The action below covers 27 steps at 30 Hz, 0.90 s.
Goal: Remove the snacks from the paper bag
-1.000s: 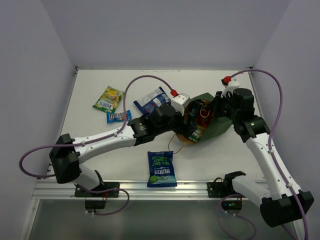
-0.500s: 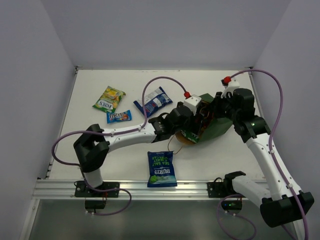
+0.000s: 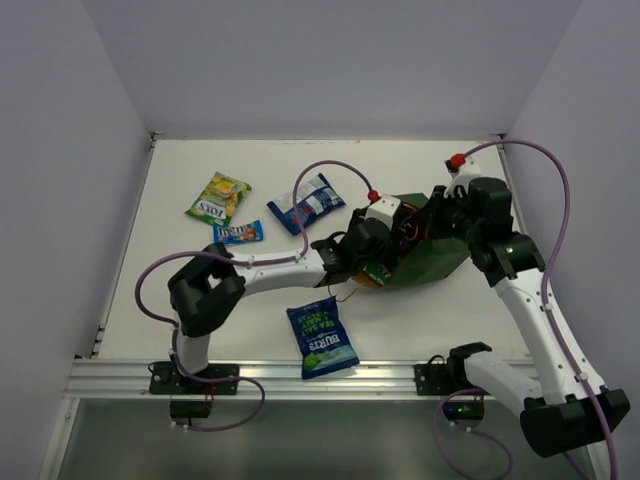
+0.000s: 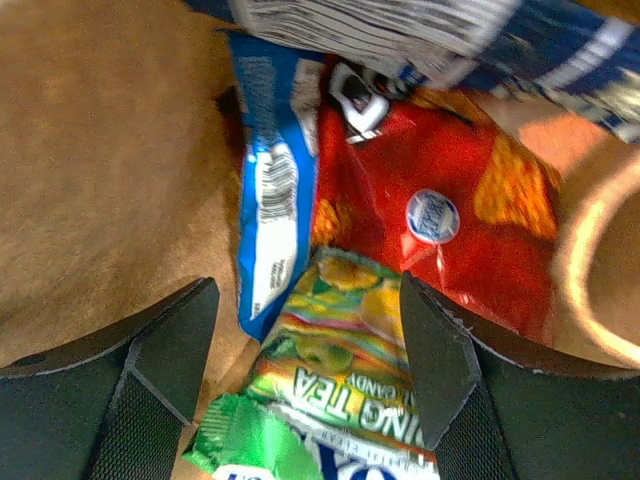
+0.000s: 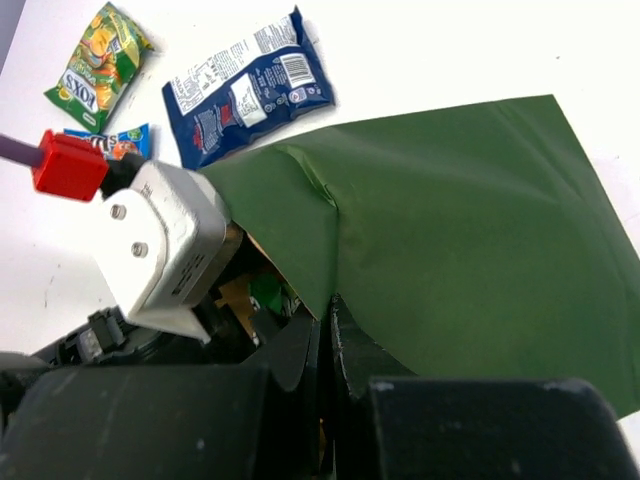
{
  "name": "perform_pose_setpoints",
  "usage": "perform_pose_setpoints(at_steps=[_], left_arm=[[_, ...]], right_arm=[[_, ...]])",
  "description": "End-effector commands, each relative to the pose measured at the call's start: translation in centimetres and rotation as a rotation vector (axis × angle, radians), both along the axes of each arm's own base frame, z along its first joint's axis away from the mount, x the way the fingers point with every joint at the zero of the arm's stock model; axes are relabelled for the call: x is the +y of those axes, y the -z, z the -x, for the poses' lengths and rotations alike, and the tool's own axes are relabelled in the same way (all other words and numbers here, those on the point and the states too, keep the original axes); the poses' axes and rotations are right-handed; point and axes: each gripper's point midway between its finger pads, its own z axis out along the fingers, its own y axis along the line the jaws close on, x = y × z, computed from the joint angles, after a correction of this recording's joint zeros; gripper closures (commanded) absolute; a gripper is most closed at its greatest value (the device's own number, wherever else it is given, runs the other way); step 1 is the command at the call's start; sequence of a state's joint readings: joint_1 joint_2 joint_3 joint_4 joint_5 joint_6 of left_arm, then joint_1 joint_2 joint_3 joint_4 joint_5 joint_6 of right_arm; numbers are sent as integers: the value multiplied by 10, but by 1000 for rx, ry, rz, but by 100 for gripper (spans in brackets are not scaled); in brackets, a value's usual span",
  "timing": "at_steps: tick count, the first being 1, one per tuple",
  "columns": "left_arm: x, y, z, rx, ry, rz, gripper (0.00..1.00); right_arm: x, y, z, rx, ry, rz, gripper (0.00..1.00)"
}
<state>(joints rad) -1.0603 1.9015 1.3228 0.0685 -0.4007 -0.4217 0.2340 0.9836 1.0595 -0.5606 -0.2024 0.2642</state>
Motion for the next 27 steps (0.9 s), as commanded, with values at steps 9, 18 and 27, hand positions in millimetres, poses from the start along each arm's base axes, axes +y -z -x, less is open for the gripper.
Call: perform_pose_setpoints(at_steps=[9, 18, 27], left_arm=[[-17, 1, -33, -30, -46, 67, 25], [-47, 25, -37, -15, 43, 71, 41], [-44, 23, -39, -43, 48, 79, 100]], right_arm=[[26, -51, 25, -84, -155, -127, 100], [38, -52, 36, -98, -273, -127, 100], [33, -40, 35, -96, -254, -93, 100]])
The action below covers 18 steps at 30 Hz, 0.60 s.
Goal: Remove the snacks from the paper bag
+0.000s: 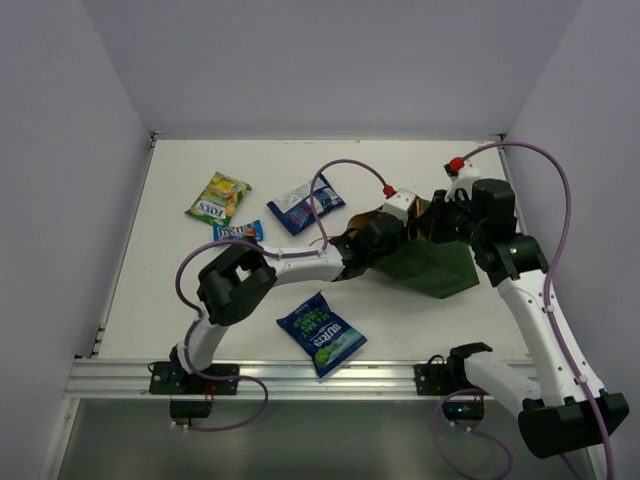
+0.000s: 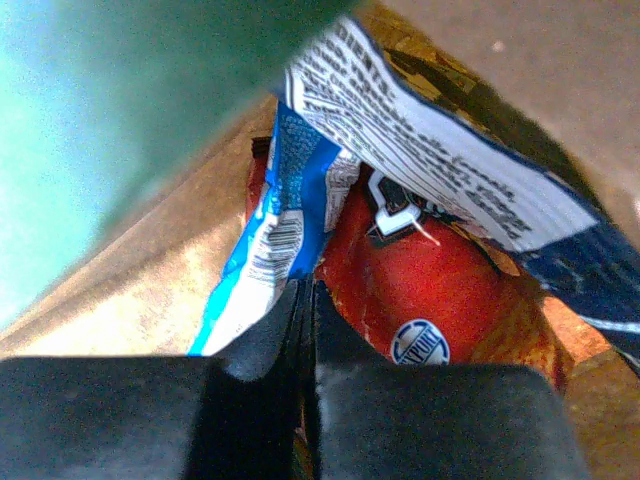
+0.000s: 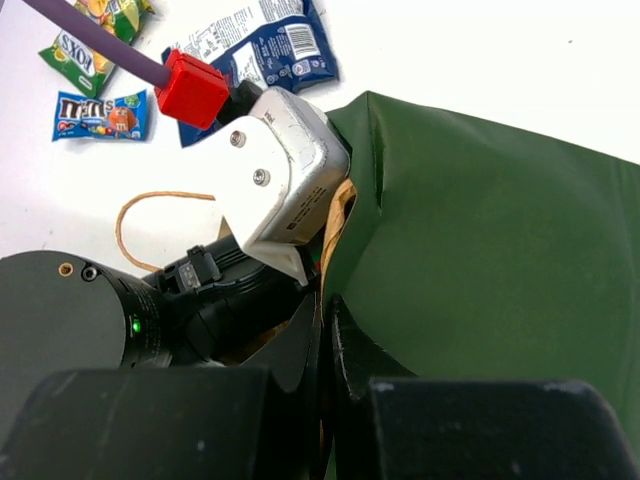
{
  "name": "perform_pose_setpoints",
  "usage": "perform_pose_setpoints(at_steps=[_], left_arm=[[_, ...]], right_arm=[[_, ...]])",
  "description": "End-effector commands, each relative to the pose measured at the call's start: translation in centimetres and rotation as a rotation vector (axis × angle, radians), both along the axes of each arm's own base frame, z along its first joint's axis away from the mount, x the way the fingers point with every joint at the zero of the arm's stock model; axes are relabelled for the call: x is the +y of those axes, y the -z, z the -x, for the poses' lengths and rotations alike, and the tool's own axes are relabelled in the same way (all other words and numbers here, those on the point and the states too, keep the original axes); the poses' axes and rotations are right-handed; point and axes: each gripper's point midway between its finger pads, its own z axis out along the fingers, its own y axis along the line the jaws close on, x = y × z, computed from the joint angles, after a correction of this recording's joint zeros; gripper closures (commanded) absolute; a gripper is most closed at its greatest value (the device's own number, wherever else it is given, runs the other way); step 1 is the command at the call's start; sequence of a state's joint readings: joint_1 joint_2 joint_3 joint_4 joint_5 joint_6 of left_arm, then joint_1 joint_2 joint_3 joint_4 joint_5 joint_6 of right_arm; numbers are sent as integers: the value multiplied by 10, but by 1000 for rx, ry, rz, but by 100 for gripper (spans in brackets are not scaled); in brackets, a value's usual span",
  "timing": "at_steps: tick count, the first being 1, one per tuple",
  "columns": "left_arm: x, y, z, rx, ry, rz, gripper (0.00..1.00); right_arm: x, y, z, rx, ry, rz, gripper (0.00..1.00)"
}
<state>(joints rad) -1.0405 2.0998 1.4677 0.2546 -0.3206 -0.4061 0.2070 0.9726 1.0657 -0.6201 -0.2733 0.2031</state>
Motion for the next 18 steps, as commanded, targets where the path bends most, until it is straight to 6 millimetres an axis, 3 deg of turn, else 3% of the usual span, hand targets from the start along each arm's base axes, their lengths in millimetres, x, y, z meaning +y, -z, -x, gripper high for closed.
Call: perform_pose_setpoints(at_steps=[1, 5, 6, 8, 9, 11, 12, 18], left_arm=[[16, 10, -10, -4, -20, -38, 100], [43, -6, -15, -15, -67, -24, 100], [51, -18, -15, -22, -78, -16, 100], [67, -19, -13, -9, -88, -31, 100], [71, -38, -10, -23, -81, -1, 100], [79, -43, 0, -19, -56, -1, 100], [82, -61, 5, -31, -43, 28, 100], [102, -78, 27, -9, -17, 57, 100]], right_arm=[[32, -42, 22, -111, -180, -113, 100], [21, -32, 16, -109, -119, -70, 100], [19, -30, 15, -106, -102, -61, 100], [10, -24, 9, -99, -43, -36, 100], [6, -22, 7, -96, -18, -27, 100], [-2, -15, 3, -84, 25, -7, 100], [-4, -13, 1, -79, 37, 0, 100], [-9, -10, -6, -78, 59, 23, 100]])
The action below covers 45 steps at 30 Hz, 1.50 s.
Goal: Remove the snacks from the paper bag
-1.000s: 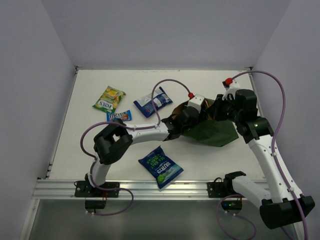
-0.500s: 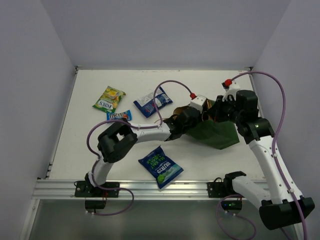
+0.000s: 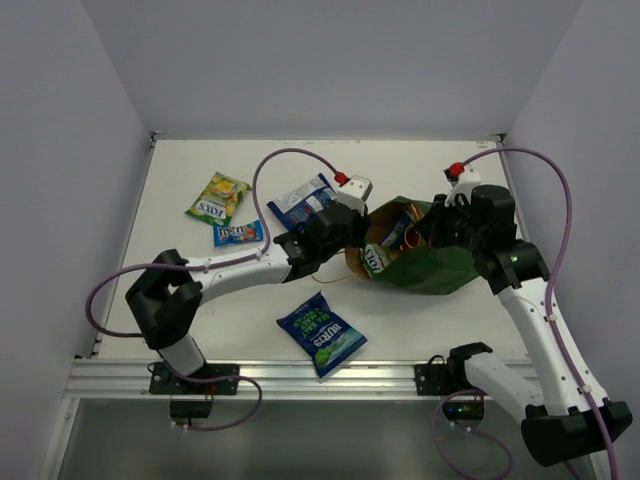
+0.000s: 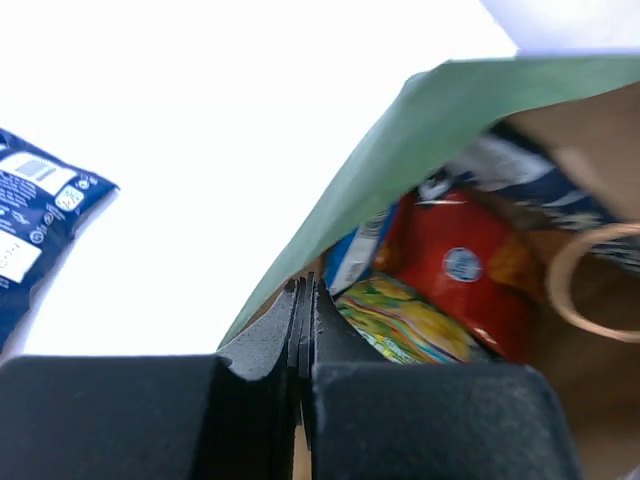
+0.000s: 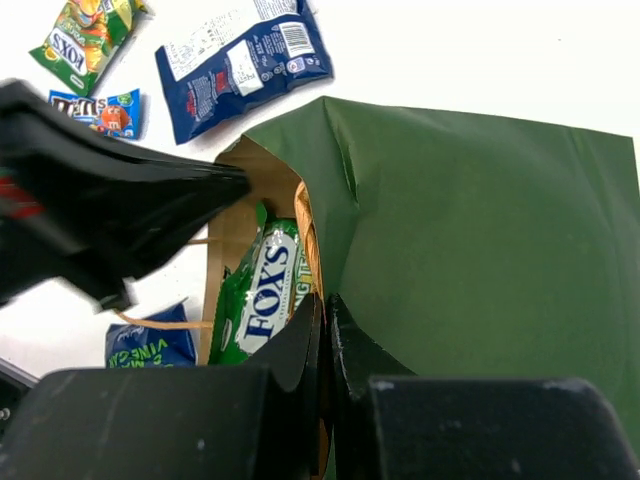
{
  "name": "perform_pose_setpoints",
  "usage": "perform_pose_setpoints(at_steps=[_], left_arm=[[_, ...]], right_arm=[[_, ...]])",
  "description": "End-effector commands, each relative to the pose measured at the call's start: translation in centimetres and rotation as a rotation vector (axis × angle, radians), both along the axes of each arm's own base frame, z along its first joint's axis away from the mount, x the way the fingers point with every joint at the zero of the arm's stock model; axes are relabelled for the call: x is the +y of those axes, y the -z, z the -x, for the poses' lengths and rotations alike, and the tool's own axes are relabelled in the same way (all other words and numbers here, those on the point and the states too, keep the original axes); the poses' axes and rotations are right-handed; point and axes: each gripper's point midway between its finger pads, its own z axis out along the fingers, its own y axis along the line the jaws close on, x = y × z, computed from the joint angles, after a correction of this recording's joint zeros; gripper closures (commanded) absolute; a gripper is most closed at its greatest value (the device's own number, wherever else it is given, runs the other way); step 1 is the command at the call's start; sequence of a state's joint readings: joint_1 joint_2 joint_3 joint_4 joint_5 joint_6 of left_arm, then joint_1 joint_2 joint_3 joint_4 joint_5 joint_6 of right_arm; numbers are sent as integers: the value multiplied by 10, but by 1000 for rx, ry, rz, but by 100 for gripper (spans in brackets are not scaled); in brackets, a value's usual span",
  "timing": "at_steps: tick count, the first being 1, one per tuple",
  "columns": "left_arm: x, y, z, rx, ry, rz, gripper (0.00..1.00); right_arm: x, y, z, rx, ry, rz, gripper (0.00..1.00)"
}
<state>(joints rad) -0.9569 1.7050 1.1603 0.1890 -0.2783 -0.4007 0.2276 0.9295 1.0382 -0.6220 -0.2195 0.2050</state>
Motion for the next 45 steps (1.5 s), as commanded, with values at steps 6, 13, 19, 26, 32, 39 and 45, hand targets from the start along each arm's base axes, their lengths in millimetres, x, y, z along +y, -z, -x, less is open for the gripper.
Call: perform_pose_setpoints(at_steps=[6, 13, 19, 26, 32, 39, 45], left_arm=[[3, -27, 25, 8, 84, 60, 97], [2, -8, 57, 288, 56, 89, 35], [5, 15, 73, 429, 34, 82, 30], [-23, 39, 62, 462, 57, 73, 47], [-29, 32, 50, 464, 51, 78, 96], [-3, -60, 39, 335, 44, 185, 100], [11, -126, 48, 262, 92, 245, 100]], right_arm=[[4, -19, -12, -76, -20, -16, 100], [4, -24, -12, -94, -27, -11, 100], [4, -24, -14, -90, -22, -9, 100], [6, -18, -12, -82, -30, -24, 100], [4, -10, -11, -72, -12, -27, 100], [-13, 15, -14, -14, 118, -4, 100], [-27, 33, -19, 35, 223, 14, 100]])
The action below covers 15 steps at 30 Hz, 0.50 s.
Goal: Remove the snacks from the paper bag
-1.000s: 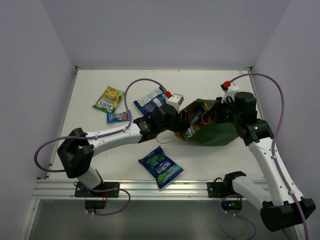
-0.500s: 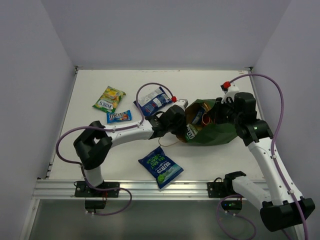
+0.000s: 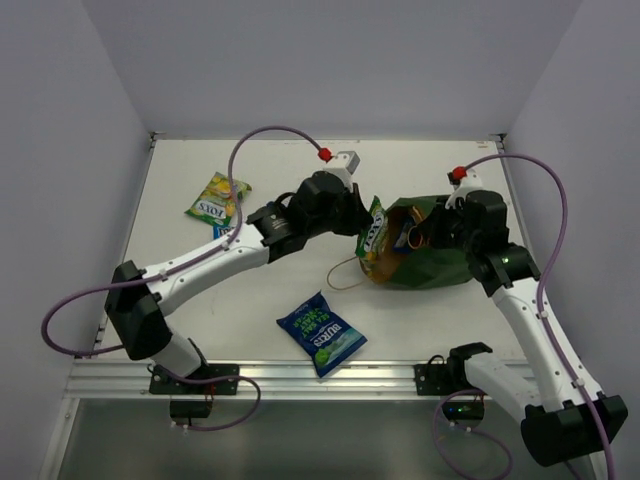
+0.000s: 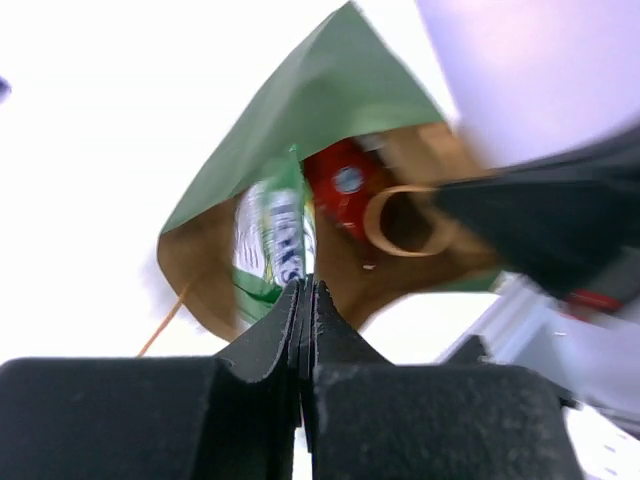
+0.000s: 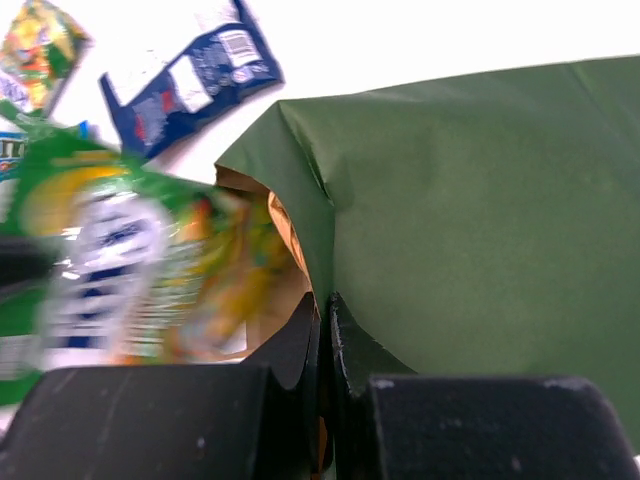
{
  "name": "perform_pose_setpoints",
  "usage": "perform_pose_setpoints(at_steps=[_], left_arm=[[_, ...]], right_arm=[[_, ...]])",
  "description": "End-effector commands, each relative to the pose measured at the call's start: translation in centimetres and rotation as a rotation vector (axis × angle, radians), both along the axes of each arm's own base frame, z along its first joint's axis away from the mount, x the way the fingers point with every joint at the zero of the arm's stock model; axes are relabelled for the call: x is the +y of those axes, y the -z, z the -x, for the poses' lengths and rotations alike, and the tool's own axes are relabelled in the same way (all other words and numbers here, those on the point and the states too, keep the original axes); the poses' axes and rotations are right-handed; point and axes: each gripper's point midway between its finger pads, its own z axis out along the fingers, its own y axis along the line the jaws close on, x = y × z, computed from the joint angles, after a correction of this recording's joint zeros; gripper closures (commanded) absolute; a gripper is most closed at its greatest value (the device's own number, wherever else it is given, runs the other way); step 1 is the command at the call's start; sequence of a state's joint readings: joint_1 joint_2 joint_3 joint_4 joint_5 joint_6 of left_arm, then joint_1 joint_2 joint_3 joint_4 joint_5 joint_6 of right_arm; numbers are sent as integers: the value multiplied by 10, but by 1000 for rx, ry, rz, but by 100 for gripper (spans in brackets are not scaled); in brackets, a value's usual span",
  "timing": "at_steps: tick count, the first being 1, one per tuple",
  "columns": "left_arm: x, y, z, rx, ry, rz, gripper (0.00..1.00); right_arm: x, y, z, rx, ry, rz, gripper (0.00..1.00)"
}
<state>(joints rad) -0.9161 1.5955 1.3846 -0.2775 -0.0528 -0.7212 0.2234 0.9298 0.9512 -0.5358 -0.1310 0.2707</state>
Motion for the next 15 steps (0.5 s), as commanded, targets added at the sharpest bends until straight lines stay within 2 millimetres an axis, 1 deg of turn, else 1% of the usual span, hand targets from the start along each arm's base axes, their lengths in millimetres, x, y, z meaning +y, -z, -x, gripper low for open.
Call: perform_pose_setpoints(at_steps=[1, 3, 4, 5, 6, 7, 8, 9, 10, 11, 13, 14, 15], left_arm=[[11, -78, 8, -111, 35, 110, 100], [24, -87, 7, -131, 22, 97, 100], [35, -99, 8, -152, 10, 105, 100], [49, -100, -1, -167, -20, 86, 100], [63, -97, -4, -163, -43, 58, 100], [77, -105, -5, -181, -63, 58, 100], [97, -94, -16, -181, -106, 18, 100], [111, -91, -18, -181, -136, -2, 100], [121, -84, -21, -175, -154, -22, 100], [134, -67, -27, -154, -177, -58, 100], [143, -54, -29, -132, -192, -79, 100], [144, -46, -29, -119, -188, -87, 100], [143, -33, -27, -100, -179, -89, 100]], right_arm=[[-19, 13, -8, 24, 127, 31, 100], [-25, 17, -9, 36, 153, 35, 100], [-27, 17, -10, 38, 162, 34, 100], [-30, 18, -10, 39, 175, 31, 100], [-36, 17, -11, 40, 201, 21, 100], [-38, 17, -11, 43, 210, 13, 100], [-38, 17, -11, 47, 205, -3, 100], [-41, 16, -11, 45, 218, -16, 100], [-41, 15, -11, 45, 220, -21, 100], [-41, 12, -12, 39, 216, -24, 100], [-39, 9, -13, 34, 207, -28, 100], [-39, 6, -14, 28, 198, -25, 100], [-35, 4, -14, 23, 176, -31, 100]])
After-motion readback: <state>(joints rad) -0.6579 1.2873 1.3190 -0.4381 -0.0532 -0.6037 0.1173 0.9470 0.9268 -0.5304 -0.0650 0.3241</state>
